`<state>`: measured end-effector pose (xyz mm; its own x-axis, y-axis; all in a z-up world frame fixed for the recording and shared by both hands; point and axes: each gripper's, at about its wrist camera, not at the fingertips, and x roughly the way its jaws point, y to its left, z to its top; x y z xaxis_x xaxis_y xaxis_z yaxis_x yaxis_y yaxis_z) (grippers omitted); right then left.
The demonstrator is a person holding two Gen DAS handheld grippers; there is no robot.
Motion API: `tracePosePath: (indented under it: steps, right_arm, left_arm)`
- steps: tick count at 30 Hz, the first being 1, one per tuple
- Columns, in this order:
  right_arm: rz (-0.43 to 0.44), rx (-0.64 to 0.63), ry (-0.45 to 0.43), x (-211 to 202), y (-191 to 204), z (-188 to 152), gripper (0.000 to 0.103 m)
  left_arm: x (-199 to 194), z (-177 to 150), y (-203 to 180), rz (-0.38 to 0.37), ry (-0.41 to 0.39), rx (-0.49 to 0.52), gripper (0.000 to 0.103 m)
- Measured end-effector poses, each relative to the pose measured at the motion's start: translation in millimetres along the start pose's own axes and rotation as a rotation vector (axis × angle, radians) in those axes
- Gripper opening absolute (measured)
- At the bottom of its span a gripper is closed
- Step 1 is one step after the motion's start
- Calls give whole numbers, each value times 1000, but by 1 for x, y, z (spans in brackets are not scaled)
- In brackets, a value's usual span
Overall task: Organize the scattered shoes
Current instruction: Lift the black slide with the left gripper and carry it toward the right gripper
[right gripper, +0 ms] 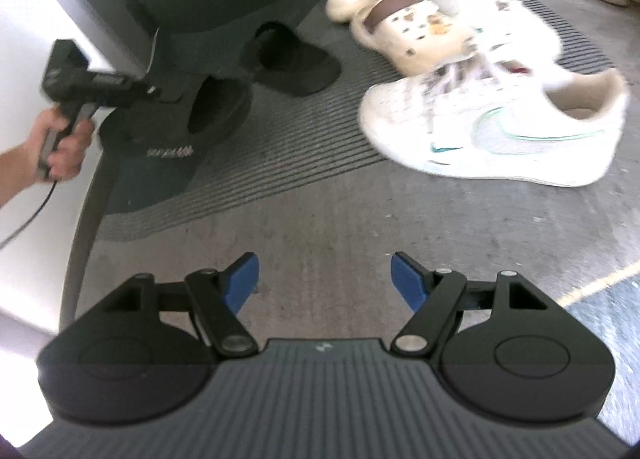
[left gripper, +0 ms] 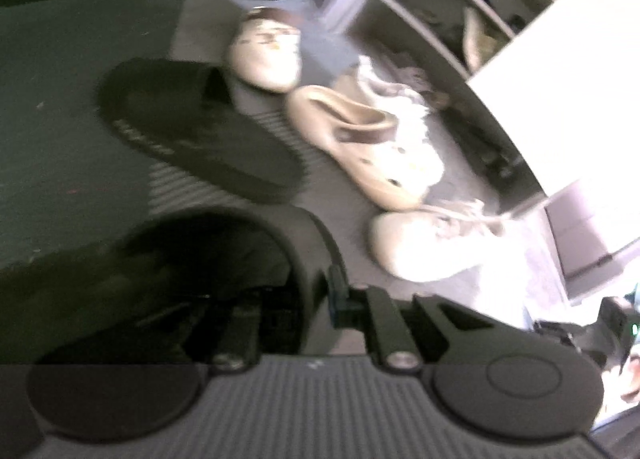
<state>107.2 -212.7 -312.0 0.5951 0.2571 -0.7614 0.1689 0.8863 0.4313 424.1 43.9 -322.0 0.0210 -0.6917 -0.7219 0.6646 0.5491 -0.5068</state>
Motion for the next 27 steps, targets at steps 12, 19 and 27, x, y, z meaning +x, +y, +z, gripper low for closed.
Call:
tracePosePath:
  steps: [12, 19, 27]
  right_arm:
    - [-178, 167, -197, -106, -55, -18, 75]
    - [-249, 290, -252, -133, -106, -48, 75]
    - [-360, 476, -208, -125, -162, -85, 75]
  left_arm:
    - [60, -63, -168, -207, 100, 161, 13]
    - [162, -75, -223, -261, 216, 193, 13]
    - [246, -89, -261, -247, 294, 197, 14]
